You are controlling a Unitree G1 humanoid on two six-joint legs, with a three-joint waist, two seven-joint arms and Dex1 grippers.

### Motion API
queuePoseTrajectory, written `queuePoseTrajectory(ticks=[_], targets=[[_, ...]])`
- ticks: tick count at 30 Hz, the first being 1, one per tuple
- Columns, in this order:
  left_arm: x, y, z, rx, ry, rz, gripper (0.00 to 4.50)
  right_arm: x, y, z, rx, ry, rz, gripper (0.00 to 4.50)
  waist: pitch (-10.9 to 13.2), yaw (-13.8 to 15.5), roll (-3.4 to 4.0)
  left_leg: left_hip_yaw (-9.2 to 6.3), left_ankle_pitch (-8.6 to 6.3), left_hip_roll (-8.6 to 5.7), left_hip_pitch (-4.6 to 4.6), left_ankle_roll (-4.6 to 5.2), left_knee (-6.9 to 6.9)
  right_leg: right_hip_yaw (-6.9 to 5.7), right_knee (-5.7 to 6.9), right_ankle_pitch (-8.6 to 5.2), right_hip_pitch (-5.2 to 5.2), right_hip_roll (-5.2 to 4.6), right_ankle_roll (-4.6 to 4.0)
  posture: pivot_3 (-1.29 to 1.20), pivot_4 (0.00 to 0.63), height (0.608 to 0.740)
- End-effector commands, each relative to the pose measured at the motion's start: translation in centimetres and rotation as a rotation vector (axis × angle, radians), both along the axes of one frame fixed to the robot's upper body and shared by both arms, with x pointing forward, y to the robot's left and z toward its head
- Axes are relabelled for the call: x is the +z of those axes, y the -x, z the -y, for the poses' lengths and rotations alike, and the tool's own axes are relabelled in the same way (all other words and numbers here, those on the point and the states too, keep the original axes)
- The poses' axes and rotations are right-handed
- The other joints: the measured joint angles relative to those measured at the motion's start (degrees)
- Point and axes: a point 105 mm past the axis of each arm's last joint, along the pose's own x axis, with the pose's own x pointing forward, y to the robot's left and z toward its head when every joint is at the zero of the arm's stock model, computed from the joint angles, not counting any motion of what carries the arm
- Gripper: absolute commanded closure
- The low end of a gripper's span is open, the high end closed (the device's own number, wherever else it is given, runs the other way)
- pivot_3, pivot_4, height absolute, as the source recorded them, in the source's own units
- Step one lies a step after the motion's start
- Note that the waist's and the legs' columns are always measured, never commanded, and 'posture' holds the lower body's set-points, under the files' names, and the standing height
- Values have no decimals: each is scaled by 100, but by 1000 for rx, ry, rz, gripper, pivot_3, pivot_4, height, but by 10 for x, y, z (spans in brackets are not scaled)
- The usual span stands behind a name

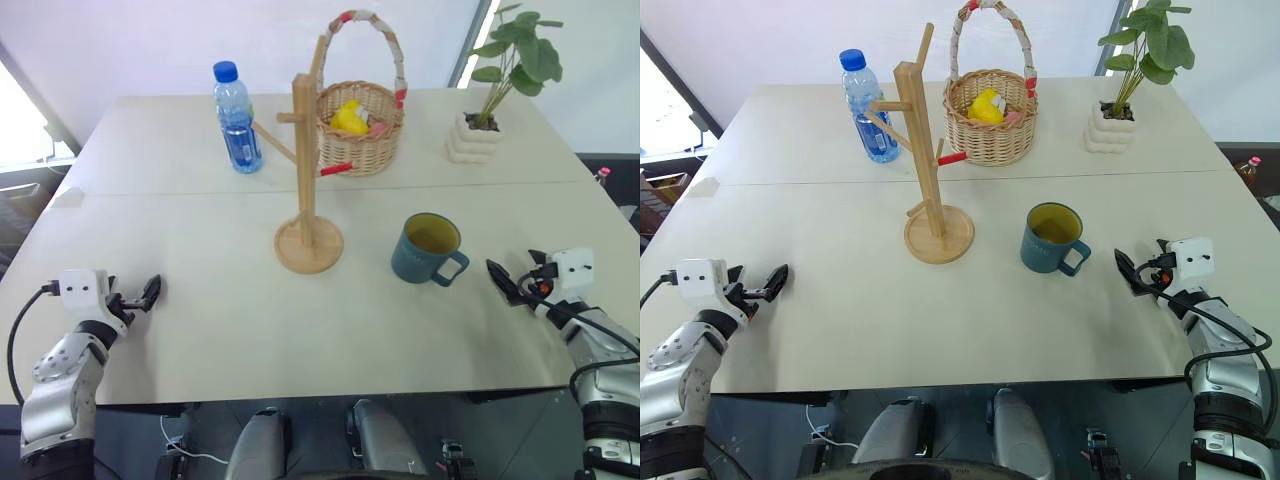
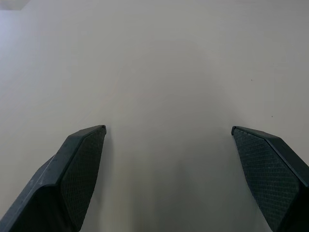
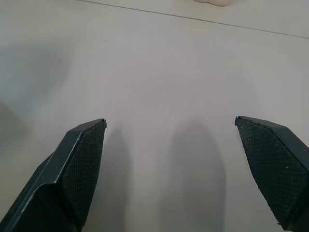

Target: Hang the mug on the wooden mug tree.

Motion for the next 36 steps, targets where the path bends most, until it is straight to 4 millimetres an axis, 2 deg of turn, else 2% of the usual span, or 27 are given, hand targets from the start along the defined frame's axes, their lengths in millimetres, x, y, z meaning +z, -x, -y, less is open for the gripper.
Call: queuePoseTrajectory(ticks=[1,12,17,23,29,30,34,36], targets=[[6,1,5,-31,-39,1,0,12,-2,2,0,4,51,71,0,0,0,0,0,0,0,0,0,0,0,0,0,0,0,0,150,740],[6,3,15,-66,-25,1,0,8,-1,1,1,2,46,71,0,2,1,0,0,0,0,0,0,0,0,0,1,-1,0,0,150,740],[11,0,30,-139,-22,26,0,9,-1,3,-7,9,54,71,0,2,1,0,0,0,0,0,0,0,-1,0,1,-1,-1,0,150,740],[21,-5,77,-359,32,99,0,18,7,-1,-9,27,89,71,0,13,1,0,0,0,-2,0,0,0,-2,0,2,-2,-1,0,150,740],[24,-5,137,-691,70,81,0,20,33,-17,63,89,70,71,-1,13,2,-1,0,0,-2,0,0,0,-2,-1,2,-1,-1,0,150,740],[24,-3,153,-776,63,77,0,16,42,-26,106,101,48,71,-1,15,3,0,0,0,-2,0,0,0,-4,-1,2,0,-1,0,150,740],[25,8,190,-985,43,74,0,10,63,-54,218,90,2,71,-2,4,5,-1,0,0,0,0,0,0,-4,-1,7,1,-1,0,150,740],[25,16,211,-1104,24,75,0,7,72,-78,265,61,-8,71,-2,-9,5,-1,0,1,2,0,0,2,-4,-1,7,3,-1,0,150,740]])
